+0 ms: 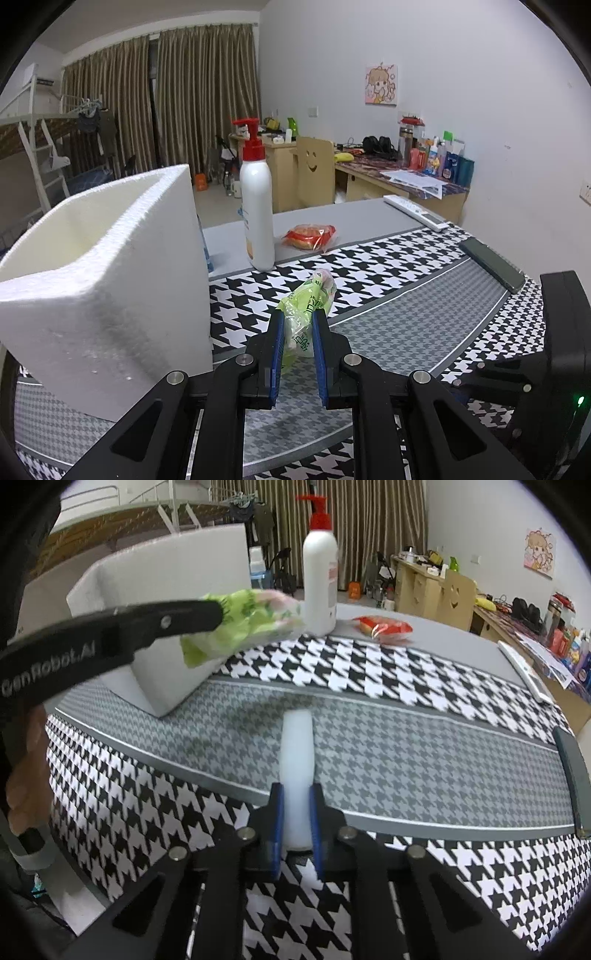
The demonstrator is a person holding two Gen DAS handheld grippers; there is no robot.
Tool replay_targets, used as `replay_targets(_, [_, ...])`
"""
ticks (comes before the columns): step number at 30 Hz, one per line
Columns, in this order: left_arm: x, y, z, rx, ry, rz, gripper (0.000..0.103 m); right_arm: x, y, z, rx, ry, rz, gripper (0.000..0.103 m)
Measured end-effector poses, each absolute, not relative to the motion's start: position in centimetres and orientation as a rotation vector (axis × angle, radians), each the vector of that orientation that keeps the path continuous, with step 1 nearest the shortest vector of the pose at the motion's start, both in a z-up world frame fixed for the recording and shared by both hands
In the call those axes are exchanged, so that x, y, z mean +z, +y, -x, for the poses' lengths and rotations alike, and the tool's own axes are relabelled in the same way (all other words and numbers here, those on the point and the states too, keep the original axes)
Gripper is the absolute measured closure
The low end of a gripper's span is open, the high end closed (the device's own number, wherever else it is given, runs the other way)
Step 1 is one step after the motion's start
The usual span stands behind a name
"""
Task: Organize soft objects
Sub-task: 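Carry the snack bag and foam stick up over the foam box with both tools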
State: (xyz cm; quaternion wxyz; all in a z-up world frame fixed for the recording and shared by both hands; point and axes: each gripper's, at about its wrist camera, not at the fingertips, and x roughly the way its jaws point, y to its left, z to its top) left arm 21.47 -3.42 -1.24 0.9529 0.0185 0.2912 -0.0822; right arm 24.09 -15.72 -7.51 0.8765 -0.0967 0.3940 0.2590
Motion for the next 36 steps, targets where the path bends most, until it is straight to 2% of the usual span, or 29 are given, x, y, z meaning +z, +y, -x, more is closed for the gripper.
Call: replay_targets(36, [5.0,0.4,-15.7,-0.123,0.412,-0.002,0.087,1.1,-16.0,-20.9,0.537,0.545,0.143,0.087])
